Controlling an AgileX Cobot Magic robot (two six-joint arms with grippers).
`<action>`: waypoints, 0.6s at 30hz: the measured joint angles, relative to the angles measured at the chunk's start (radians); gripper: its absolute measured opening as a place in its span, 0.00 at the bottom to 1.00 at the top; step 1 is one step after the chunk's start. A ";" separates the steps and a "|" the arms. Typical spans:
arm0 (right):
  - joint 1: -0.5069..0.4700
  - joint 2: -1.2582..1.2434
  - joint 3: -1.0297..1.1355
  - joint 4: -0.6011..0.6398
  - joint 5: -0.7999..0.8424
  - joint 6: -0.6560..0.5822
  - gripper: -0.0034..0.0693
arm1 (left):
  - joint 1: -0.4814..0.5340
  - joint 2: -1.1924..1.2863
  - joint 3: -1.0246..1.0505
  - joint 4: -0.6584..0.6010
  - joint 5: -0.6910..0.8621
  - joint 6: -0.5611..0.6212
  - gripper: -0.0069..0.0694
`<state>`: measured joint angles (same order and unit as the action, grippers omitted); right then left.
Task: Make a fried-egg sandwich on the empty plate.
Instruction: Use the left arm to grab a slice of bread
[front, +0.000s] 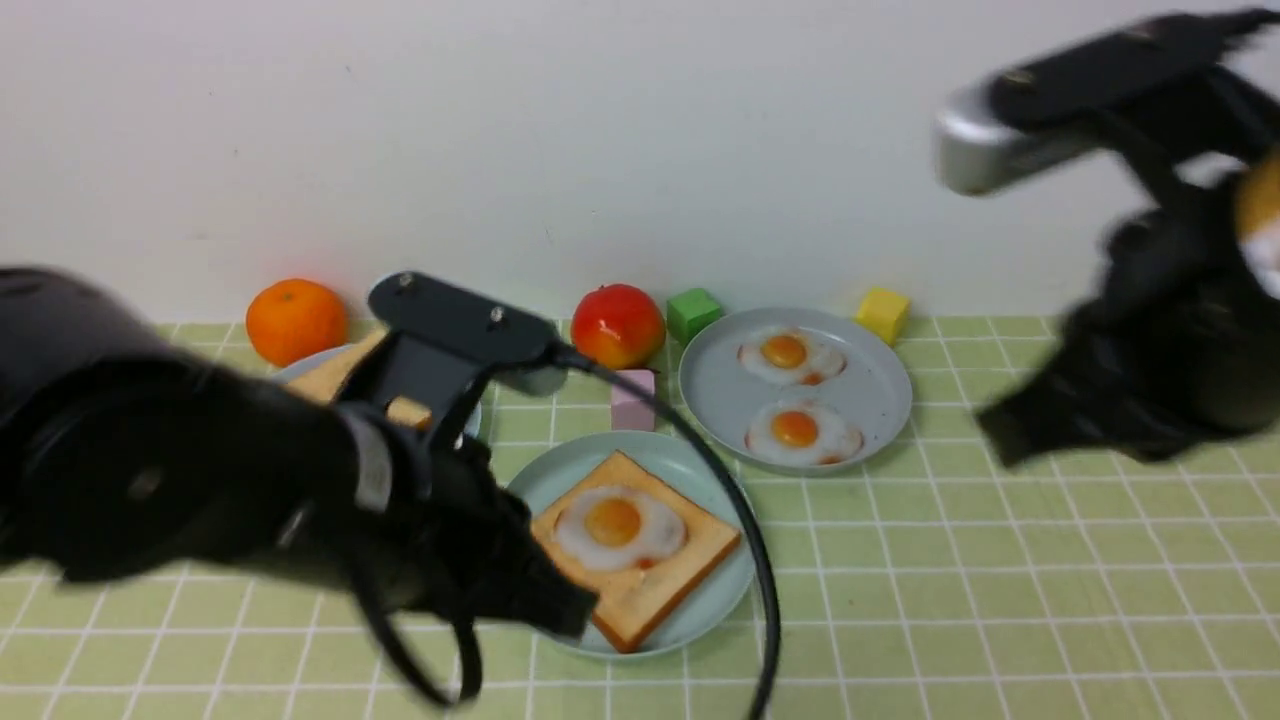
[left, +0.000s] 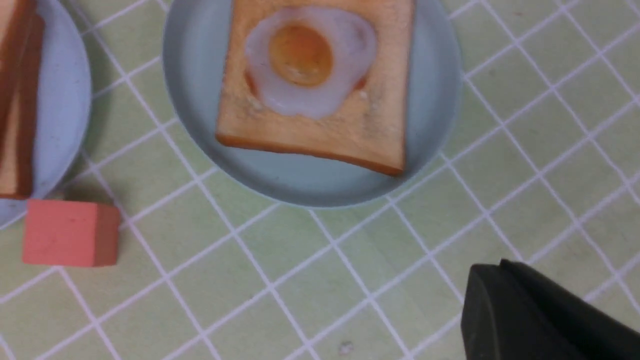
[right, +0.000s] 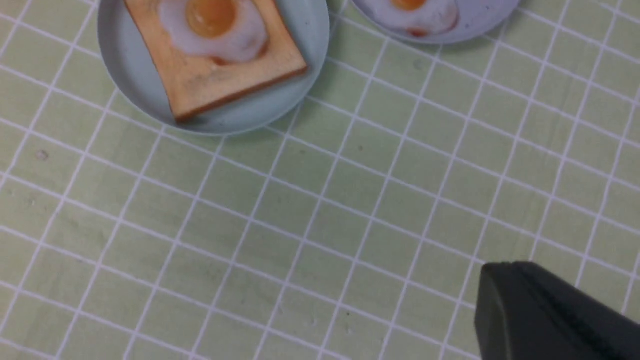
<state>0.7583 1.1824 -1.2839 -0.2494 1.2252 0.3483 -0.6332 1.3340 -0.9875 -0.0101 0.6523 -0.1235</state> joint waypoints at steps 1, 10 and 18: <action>0.000 -0.051 0.036 0.001 -0.009 0.009 0.03 | 0.033 0.033 -0.020 -0.012 0.005 0.019 0.07; 0.000 -0.423 0.226 0.042 -0.061 0.022 0.03 | 0.293 0.346 -0.294 -0.083 0.048 0.205 0.07; 0.000 -0.628 0.243 0.063 -0.059 0.031 0.03 | 0.422 0.605 -0.554 -0.066 0.184 0.251 0.15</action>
<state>0.7583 0.5547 -1.0409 -0.1865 1.1666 0.3790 -0.2114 1.9394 -1.5412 -0.0756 0.8368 0.1274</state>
